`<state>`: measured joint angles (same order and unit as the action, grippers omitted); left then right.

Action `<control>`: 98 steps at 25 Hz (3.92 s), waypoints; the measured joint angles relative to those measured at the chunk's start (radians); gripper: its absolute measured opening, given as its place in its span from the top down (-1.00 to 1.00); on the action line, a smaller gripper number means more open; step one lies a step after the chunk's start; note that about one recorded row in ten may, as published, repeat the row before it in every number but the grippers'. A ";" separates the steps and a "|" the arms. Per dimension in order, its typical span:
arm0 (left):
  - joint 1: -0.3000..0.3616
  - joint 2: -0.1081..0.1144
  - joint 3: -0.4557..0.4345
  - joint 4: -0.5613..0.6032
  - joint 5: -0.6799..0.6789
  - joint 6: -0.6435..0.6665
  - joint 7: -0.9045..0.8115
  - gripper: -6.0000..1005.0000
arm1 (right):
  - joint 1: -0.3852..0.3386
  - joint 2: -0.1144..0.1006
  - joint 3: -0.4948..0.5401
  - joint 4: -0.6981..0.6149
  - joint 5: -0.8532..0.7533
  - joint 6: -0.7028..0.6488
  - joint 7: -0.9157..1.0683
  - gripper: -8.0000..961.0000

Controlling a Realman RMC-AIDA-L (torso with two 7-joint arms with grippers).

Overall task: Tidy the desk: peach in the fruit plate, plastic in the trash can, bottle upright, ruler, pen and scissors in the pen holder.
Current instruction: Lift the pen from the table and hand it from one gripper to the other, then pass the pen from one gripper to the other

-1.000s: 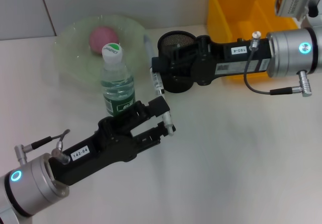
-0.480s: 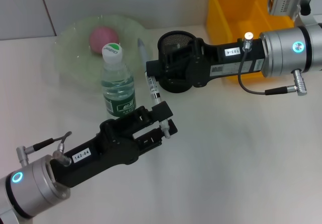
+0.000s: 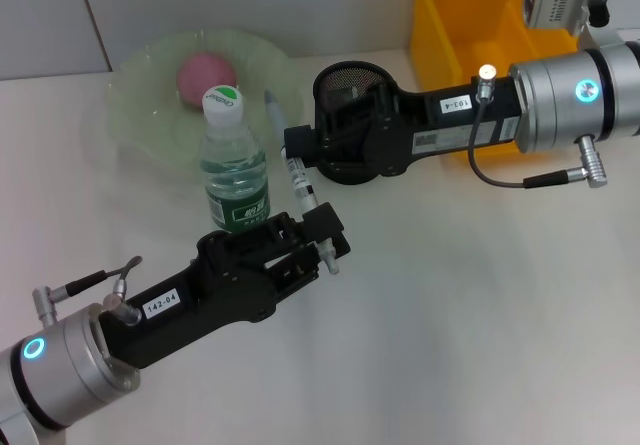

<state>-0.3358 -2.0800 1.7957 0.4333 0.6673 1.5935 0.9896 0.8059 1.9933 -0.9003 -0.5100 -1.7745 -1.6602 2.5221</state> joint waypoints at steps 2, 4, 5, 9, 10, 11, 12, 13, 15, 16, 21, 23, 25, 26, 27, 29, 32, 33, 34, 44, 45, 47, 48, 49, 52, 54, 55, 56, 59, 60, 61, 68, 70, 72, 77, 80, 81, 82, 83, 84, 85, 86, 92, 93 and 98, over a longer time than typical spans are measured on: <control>0.000 0.000 0.000 0.002 0.000 0.000 0.000 0.26 | 0.000 0.000 0.000 -0.002 0.000 -0.001 0.000 0.70; 0.001 0.000 0.001 0.005 0.000 0.001 0.000 0.28 | 0.000 0.000 0.000 -0.004 0.000 -0.002 0.000 0.70; 0.002 0.001 0.001 0.007 0.000 0.003 0.000 0.28 | 0.000 0.001 0.000 -0.004 -0.001 -0.002 0.000 0.70; 0.003 0.005 0.001 0.008 0.005 0.009 0.000 0.38 | 0.000 0.003 0.000 -0.012 -0.001 -0.003 0.000 0.71; 0.004 0.007 0.001 0.009 0.007 0.015 0.002 0.42 | -0.001 0.006 0.000 -0.023 -0.001 -0.002 0.000 0.71; 0.004 0.007 0.001 0.009 0.007 0.015 0.002 0.46 | -0.001 0.006 0.000 -0.023 -0.001 -0.002 0.000 0.72; 0.004 0.007 0.001 0.010 0.007 0.019 0.003 0.51 | -0.001 0.007 0.000 -0.027 -0.001 -0.001 0.000 0.73; 0.004 0.008 0.001 0.010 0.008 0.022 0.005 0.55 | -0.001 0.008 0.000 -0.029 -0.001 -0.001 0.000 0.74; 0.005 0.008 0.001 0.010 0.011 0.028 0.008 0.56 | 0.000 0.009 0.000 -0.031 0.001 -0.004 0.000 0.76; 0.005 0.008 0.001 0.010 0.011 0.028 0.008 0.56 | 0.000 0.009 0.000 -0.031 0.001 -0.004 0.000 0.77; 0.006 0.009 0.000 0.017 0.015 0.032 0.009 0.57 | -0.006 0.011 0.001 -0.032 -0.001 -0.002 -0.002 0.76; 0.007 0.009 -0.001 0.019 0.015 0.037 0.008 0.57 | -0.013 0.012 0.006 -0.032 -0.001 -0.003 -0.004 0.68; 0.008 0.010 -0.007 0.016 0.009 0.076 -0.027 0.57 | -0.046 0.005 0.040 -0.034 0.005 -0.003 -0.022 0.59; 0.008 0.010 -0.007 0.016 0.009 0.076 -0.027 0.57 | -0.046 0.005 0.040 -0.034 0.005 -0.003 -0.022 0.55; 0.008 0.013 -0.017 0.012 0.008 0.128 -0.105 0.57 | -0.061 0.003 0.066 -0.038 0.008 -0.004 -0.039 0.50; 0.007 0.016 -0.029 0.010 0.009 0.163 -0.170 0.57 | -0.099 0.001 0.116 -0.054 0.009 -0.009 -0.083 0.31; 0.004 0.021 -0.096 0.014 0.012 0.234 -0.373 0.57 | -0.172 0.004 0.146 -0.133 0.011 -0.015 -0.184 0.02; 0.004 0.021 -0.116 0.016 0.012 0.246 -0.436 0.57 | -0.195 0.006 0.147 -0.159 0.012 -0.017 -0.219 -0.06; 0.001 0.021 -0.148 0.018 0.012 0.263 -0.535 0.57 | -0.213 0.008 0.148 -0.179 0.014 -0.024 -0.265 -0.14; -0.041 0.016 -0.305 0.061 0.006 0.253 -1.289 0.57 | -0.317 0.026 0.140 -0.444 -0.141 -0.113 -0.671 -0.67; -0.044 0.016 -0.308 0.068 0.007 0.236 -1.351 0.57 | -0.330 0.033 0.145 -0.477 -0.154 -0.118 -0.727 -0.67; -0.044 0.016 -0.308 0.068 0.007 0.236 -1.351 0.57 | -0.334 0.033 0.150 -0.488 -0.154 -0.125 -0.753 -0.67; -0.046 0.015 -0.308 0.074 0.009 0.216 -1.406 0.56 | -0.343 0.033 0.171 -0.506 -0.149 -0.144 -0.801 -0.66; -0.046 0.015 -0.308 0.074 0.009 0.216 -1.406 0.56 | -0.343 0.033 0.171 -0.506 -0.149 -0.144 -0.801 -0.66; -0.048 0.015 -0.293 0.121 0.064 0.124 -1.561 0.56 | -0.363 0.043 0.230 -0.537 -0.146 -0.166 -0.909 -0.66; -0.038 0.013 -0.290 0.163 0.115 0.092 -1.620 0.56 | -0.372 0.050 0.249 -0.545 -0.143 -0.174 -0.952 -0.66; -0.035 0.012 -0.288 0.180 0.132 0.084 -1.647 0.56 | -0.379 0.055 0.254 -0.546 -0.122 -0.194 -0.986 -0.66; -0.035 0.012 -0.288 0.180 0.132 0.084 -1.647 0.56 | -0.379 0.055 0.254 -0.546 -0.122 -0.194 -0.986 -0.66; -0.033 0.011 -0.287 0.197 0.150 0.074 -1.678 0.56 | -0.387 0.059 0.251 -0.542 -0.077 -0.237 -1.024 -0.66; -0.034 0.010 -0.282 0.215 0.184 0.059 -1.727 0.56 | -0.386 0.064 0.236 -0.536 -0.069 -0.265 -1.049 -0.66; -0.034 0.010 -0.282 0.215 0.184 0.059 -1.727 0.56 | -0.386 0.064 0.236 -0.536 -0.069 -0.265 -1.049 -0.66; -0.045 0.011 -0.252 0.216 0.214 0.027 -1.778 0.56 | -0.382 0.086 0.122 -0.508 -0.063 -0.264 -1.146 -0.66; -0.045 0.012 -0.248 0.217 0.223 0.022 -1.784 0.56 | -0.373 0.088 0.094 -0.503 -0.059 -0.236 -1.151 -0.66; -0.045 0.012 -0.247 0.218 0.239 0.021 -1.790 0.56 | -0.370 0.089 0.087 -0.498 -0.056 -0.224 -1.153 -0.66; -0.053 0.009 -0.234 0.218 0.273 -0.008 -1.802 0.56 | -0.357 0.090 0.044 -0.469 -0.018 -0.194 -1.168 -0.59; -0.056 0.009 -0.224 0.218 0.273 -0.019 -1.803 0.56 | -0.356 0.091 0.008 -0.466 0.007 -0.187 -1.169 -0.54; -0.056 0.009 -0.224 0.218 0.273 -0.019 -1.803 0.56 | -0.356 0.091 0.008 -0.466 0.007 -0.187 -1.169 -0.53; -0.058 0.009 -0.219 0.216 0.274 -0.026 -1.803 0.56 | -0.356 0.091 0.006 -0.467 0.008 -0.186 -1.168 -0.51; -0.058 0.009 -0.218 0.216 0.274 -0.026 -1.804 0.56 | -0.356 0.091 0.005 -0.468 0.009 -0.185 -1.167 -0.49; -0.058 0.009 -0.218 0.216 0.274 -0.026 -1.804 0.56 | -0.356 0.091 0.004 -0.468 0.009 -0.184 -1.166 -0.48; -0.058 0.009 -0.215 0.216 0.274 -0.026 -1.805 0.56 | -0.353 0.091 0.003 -0.466 0.010 -0.177 -1.165 -0.46; -0.058 0.009 -0.215 0.216 0.274 -0.026 -1.805 0.56 | -0.353 0.091 0.003 -0.466 0.010 -0.177 -1.165 -0.45; -0.060 0.009 -0.211 0.217 0.274 -0.028 -1.817 0.56 | -0.344 0.091 -0.019 -0.463 0.012 -0.155 -1.165 -0.34; -0.061 0.009 -0.211 0.216 0.274 -0.028 -1.818 0.56 | -0.343 0.091 -0.029 -0.463 0.012 -0.150 -1.164 -0.32; -0.063 0.009 -0.210 0.213 0.276 -0.030 -1.819 0.56 | -0.336 0.091 -0.058 -0.462 0.016 -0.133 -1.164 -0.22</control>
<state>-0.3987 -2.0709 1.5856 0.6461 0.9431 1.5631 -0.8297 0.4701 2.0847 -0.9587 -0.9724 -1.7586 -1.7934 1.3585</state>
